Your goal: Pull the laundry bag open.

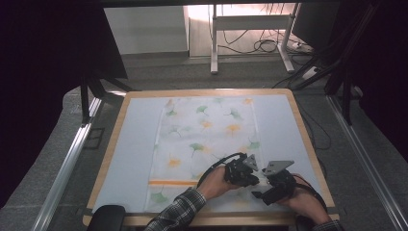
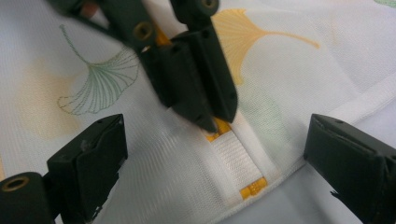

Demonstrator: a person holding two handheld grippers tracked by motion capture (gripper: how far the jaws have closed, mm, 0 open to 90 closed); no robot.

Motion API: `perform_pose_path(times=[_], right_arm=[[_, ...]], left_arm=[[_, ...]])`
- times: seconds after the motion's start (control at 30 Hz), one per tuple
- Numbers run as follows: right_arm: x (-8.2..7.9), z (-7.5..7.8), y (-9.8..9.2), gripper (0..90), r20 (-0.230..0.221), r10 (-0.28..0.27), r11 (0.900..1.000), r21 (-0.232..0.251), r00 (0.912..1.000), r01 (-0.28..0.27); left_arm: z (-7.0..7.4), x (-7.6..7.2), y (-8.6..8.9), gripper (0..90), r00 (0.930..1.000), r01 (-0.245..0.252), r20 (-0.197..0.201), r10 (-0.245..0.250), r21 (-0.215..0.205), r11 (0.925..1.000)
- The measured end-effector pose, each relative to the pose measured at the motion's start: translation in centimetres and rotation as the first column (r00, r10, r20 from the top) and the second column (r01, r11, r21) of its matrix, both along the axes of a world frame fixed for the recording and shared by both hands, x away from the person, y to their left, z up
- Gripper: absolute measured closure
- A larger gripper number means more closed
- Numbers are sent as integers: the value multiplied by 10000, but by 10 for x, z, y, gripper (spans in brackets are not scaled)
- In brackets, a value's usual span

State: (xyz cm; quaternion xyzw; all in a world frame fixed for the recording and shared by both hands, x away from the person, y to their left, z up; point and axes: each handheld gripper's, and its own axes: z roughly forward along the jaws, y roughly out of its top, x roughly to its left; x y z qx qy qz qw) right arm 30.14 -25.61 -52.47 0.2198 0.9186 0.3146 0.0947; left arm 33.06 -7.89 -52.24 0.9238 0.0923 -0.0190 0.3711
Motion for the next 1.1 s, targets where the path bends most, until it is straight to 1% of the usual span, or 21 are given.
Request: perform_pose_path(times=[0.03, 0.1, 0.13, 0.17, 0.2, 0.23, 0.3, 0.33, 0.4, 0.43, 0.47, 0.5, 0.53, 0.67, 0.8, 0.83, 0.9, 1.0, 1.1], right_arm=[[0, 0, 0, 59, -12, 26, 10000, 18, 10000, -26], [0, 0, 0, 54, -6, -4, 10000, 43, 10000, 4], [0, -1, 0, 53, -5, 11, 10000, 49, 10000, -11], [0, -1, 0, 53, -5, -3, 10000, 57, 10000, 3], [0, -1, -1, 53, -19, -4, 10000, 57, 10000, 4], [-1, -1, -1, 53, -14, 1, 10000, 55, 10000, -1], [-1, -1, 0, 57, 22, 26, 10000, 1, 10000, -26], [-1, 0, 0, 62, 38, 62, 10000, -11, 10000, -62], [-1, 0, 0, 64, 54, 73, 10000, 28, 10000, -73], [-1, 0, 0, 70, 65, 107, 9999, 61, 9999, -107], [-2, 0, 0, 71, 86, 172, 9998, 102, 9998, -173], [-2, 0, 0, 70, 76, 181, 9998, 120, 9998, -182], [-1, -1, 0, 69, 85, 146, 9998, 144, 9999, -148], [-1, -1, 0, 68, 47, 131, 9998, 132, 9999, -132], [-1, -1, 0, 70, 10, 42, 10000, 79, 10000, -42], [-1, -1, 1, 71, -16, 5, 10000, 40, 10000, -5], [-1, -1, 1, 72, -30, -34, 10000, -10, 10000, 34], [-1, -1, 2, 74, -42, -47, 10000, -67, 10000, 47], [-1, -1, 2, 76, -36, -65, 9999, -99, 10000, 64]], left_arm=[[-1, -1, -1, 785, 10000, 4, 10, -4, -30, 10000], [-1, -1, -2, 775, 9999, 90, 83, -91, 70, 9999], [-1, -1, -2, 791, 9999, 8, 161, -9, 77, 10000], [0, -1, -3, 817, 9999, -41, 97, 41, 86, 10000], [0, 0, -3, 825, 10000, -39, 54, 39, 129, 9999], [1, 0, -3, 828, 9999, 12, 127, -15, 220, 9998], [2, 0, -4, 830, 9998, 19, 178, -24, 290, 9996], [2, 0, -4, 831, 9999, 10, 143, -13, 274, 9996], [1, 1, -3, 830, 9999, -97, -63, 98, 86, 9999], [1, 3, -1, 831, 9999, -49, -115, 50, 89, 9999], [1, 6, 1, 831, 9996, -20, -271, 20, 22, 10000], [1, 8, 3, 888, 9990, 42, -440, -45, -59, 10000], [0, 10, 4, 895, 9970, -53, -769, 37, -204, 9998], [0, 9, 5, 897, 9983, -14, -582, 9, -89, 10000], [2, 7, 4, 898, 9988, -135, -475, 131, -78, 9999], [3, 8, 6, 899, 9996, -9, -286, 13, 109, 9999], [2, 7, 7, 899, 9989, -127, -442, 126, -26, 9999], [3, 7, 10, 900, 9994, -40, -356, 45, 152, 9999], [4, 7, 12, 900, 9995, 4, -318, 2, 188, 9998]])
